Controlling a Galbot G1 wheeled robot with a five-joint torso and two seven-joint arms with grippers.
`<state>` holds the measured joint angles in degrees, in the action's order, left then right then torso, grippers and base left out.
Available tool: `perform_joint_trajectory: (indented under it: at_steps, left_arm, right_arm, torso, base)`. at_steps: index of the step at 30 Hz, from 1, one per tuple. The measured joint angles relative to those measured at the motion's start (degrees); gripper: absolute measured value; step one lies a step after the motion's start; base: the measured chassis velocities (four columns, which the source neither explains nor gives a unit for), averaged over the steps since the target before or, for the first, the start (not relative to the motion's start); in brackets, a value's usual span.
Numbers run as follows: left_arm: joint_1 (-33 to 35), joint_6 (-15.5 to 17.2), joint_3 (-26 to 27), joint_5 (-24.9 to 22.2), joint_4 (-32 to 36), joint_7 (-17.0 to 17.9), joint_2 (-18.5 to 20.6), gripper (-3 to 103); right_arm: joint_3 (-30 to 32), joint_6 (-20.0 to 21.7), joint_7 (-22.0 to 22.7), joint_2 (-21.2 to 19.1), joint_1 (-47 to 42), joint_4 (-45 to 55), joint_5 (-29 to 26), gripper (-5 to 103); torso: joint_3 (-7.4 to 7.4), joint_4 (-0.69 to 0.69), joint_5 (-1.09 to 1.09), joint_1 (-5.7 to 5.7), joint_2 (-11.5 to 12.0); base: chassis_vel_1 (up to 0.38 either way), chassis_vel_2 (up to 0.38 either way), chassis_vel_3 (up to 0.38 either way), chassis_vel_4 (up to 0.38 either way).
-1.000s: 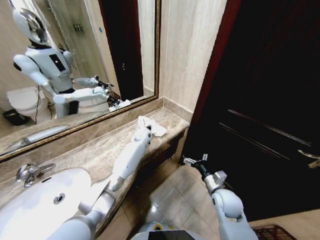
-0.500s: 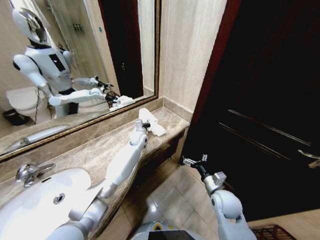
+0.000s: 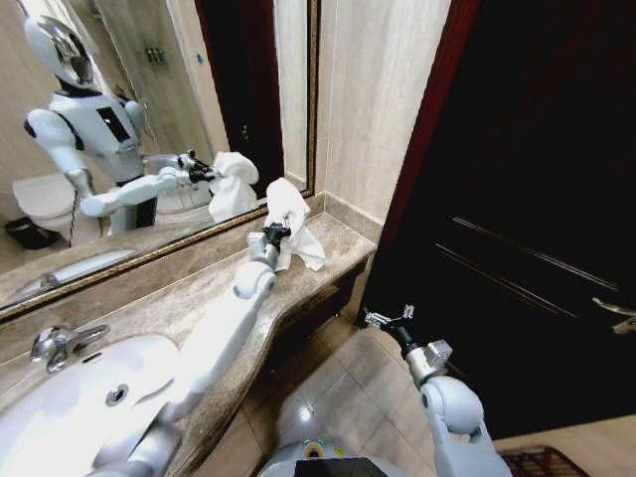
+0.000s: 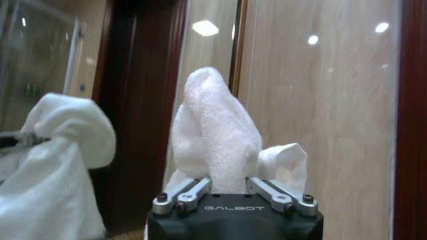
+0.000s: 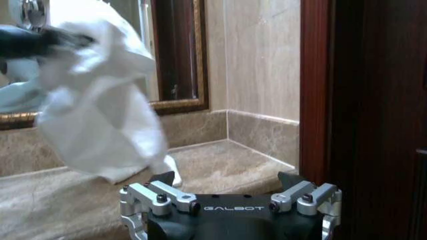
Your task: Discard the used towel into the hamper.
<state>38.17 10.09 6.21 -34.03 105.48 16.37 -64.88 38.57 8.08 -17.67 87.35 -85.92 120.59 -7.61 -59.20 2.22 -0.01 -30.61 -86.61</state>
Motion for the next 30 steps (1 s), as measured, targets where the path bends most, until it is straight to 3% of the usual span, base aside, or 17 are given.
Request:
perform_joint_trajectory:
  at_steps: [3, 4, 5, 8, 9, 12, 17, 21, 25, 30]
  left_arm:
    - [9.97, 0.01, 7.78, -0.42, 11.39, -0.59, 7.68, 9]
    - [12.47, -0.03, 10.15, -0.46, 13.82, -0.67, 8.53, 9]
    - [12.47, -0.03, 10.15, -0.46, 13.82, -0.67, 8.53, 9]
    - [22.21, -0.97, 18.58, 0.52, 22.16, -1.0, 8.68, 9]
    - [22.21, -0.97, 18.58, 0.52, 22.16, -1.0, 8.68, 9]
    - [30.43, -1.45, 24.35, 3.31, 26.54, -2.07, 5.73, 9]
    - [35.38, -1.45, 25.52, 5.91, 27.9, -2.22, 3.14, 9]
    - [37.7, -1.25, 23.25, 7.16, 28.02, -3.72, 1.75, 9]
    - [41.31, -0.99, 20.22, 10.43, 26.75, -6.46, -0.09, 9]
    - [45.37, -3.24, 20.33, 13.02, 26.28, -9.46, -1.18, 9]
  right_arm:
    - [0.61, -0.07, 0.05, 0.05, -0.39, 0.44, -0.84, 100]
    - [0.65, -0.18, 0.05, 0.12, -0.47, 0.44, -0.93, 100]
    - [0.65, -0.18, 0.05, 0.12, -0.47, 0.44, -0.93, 100]
    - [0.55, -0.99, -0.02, 0.58, -1.23, 0.77, -1.1, 100]
    - [0.55, -0.99, -0.02, 0.58, -1.23, 0.77, -1.1, 100]
    - [0.71, -1.7, -0.09, 0.85, -2.85, 2.25, -1.37, 100]
    - [1.58, -1.84, -0.19, 0.73, -4.75, 4.65, -2.42, 100]
    - [1.93, -1.69, -0.2, 0.63, -5.61, 6.44, -3.04, 100]
    - [2.38, -0.7, -0.19, 0.41, -6.34, 9.47, -3.91, 100]
    - [3.33, -0.41, -0.02, -0.13, -7.4, 11.49, -5.33, 100]
  torso:
    - [0.0, 0.04, -0.01, 0.0, 0.0]
    - [0.0, 0.06, -0.01, 0.01, 0.0]
    - [0.0, 0.06, -0.01, 0.01, 0.0]
    - [0.01, 0.02, 0.0, 0.01, -0.01]
    - [0.01, 0.02, 0.0, 0.01, -0.01]
    - [0.01, 0.03, 0.0, 0.01, -0.01]
    - [0.0, 0.01, -0.01, 0.01, -0.01]
    - [0.0, 0.01, 0.0, 0.01, -0.01]
    - [0.0, 0.0, 0.01, 0.0, 0.0]
    - [-0.01, 0.02, 0.02, 0.0, 0.0]
  base:
    - [0.0, 0.0, 0.0, 0.0]
    - [0.0, 0.0, 0.0, 0.0]
    - [0.0, 0.0, 0.0, 0.0]
    - [0.0, 0.0, 0.0, 0.0]
    - [0.0, 0.0, 0.0, 0.0]
    - [0.0, 0.0, 0.0, 0.0]
    - [0.0, 0.0, 0.0, 0.0]
    - [0.0, 0.0, 0.0, 0.0]
    - [0.0, 0.0, 0.0, 0.0]
    - [0.0, 0.0, 0.0, 0.0]
